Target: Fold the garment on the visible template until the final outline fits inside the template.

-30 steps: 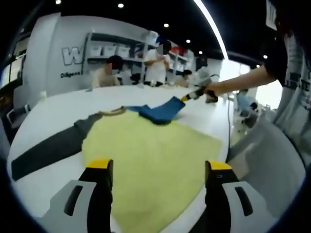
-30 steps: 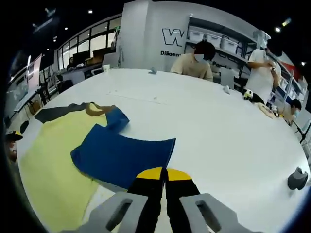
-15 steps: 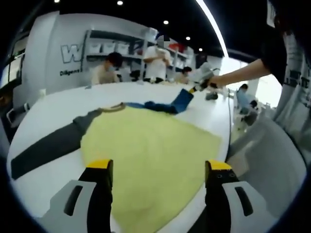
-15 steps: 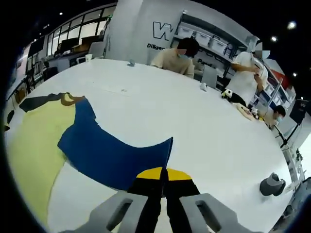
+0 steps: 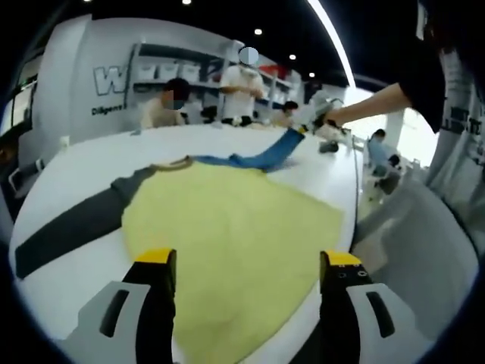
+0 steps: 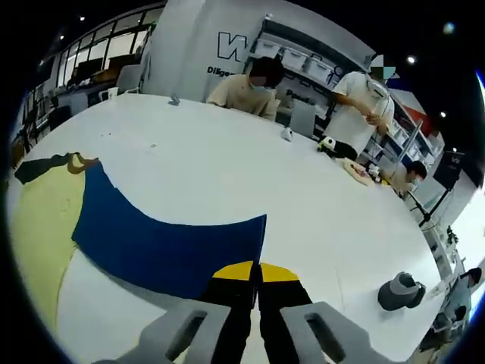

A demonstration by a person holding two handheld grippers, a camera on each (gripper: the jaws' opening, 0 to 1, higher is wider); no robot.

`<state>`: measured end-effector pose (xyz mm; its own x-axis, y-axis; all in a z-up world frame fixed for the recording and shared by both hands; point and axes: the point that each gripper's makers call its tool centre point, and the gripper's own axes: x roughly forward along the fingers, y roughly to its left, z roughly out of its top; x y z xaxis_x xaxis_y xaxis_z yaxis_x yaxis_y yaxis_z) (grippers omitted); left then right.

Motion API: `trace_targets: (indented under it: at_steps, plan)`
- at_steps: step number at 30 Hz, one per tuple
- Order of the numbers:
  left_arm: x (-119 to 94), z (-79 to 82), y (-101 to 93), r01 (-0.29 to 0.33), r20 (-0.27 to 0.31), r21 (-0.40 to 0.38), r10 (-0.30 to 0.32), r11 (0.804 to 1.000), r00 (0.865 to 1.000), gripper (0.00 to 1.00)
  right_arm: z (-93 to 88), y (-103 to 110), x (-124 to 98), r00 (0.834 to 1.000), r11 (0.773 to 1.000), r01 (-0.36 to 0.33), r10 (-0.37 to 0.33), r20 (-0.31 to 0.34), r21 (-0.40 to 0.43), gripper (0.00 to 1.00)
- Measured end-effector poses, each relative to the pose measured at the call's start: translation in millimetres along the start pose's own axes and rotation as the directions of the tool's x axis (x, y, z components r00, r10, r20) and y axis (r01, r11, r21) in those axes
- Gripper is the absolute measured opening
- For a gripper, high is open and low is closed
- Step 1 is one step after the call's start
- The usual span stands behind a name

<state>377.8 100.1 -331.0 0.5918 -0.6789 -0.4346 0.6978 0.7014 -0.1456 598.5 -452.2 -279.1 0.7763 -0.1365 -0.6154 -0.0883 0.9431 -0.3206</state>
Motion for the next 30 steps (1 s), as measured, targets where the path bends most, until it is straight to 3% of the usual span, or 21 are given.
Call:
trace_targets:
  at_steps: [6, 14, 23, 30]
  plan:
    - [0.7, -4.5, 1.5, -0.003, -0.017, 0.009, 0.003, 1.000, 1.000, 0.75, -19.8, -2.0, 5.3, 0.999, 1.000, 0.009, -0.008, -0.038, 0.019, 0.00]
    - [0.0, -2.1, 2.6, -0.016, -0.011, 0.008, 0.016, 1.000, 1.000, 0.75, -24.8, 1.9, -0.7, 0.999, 0.999, 0.002, 0.001, -0.040, 0.053, 0.00]
    - [0.3, 0.7, -0.2, -0.012, -0.013, 0.033, 0.012, 0.999, 1.000, 0.75, 19.4, 18.6, -0.2, 0.997, 0.990, -0.056, 0.049, 0.057, 0.127, 0.00]
    - [-1.9, 6.7, 3.4, -0.023, 0.017, 0.027, 0.023, 0.999, 1.000, 0.76, 54.6, 64.7, -9.9, 0.974, 0.951, -0.205, 0.175, 0.143, 0.231, 0.00]
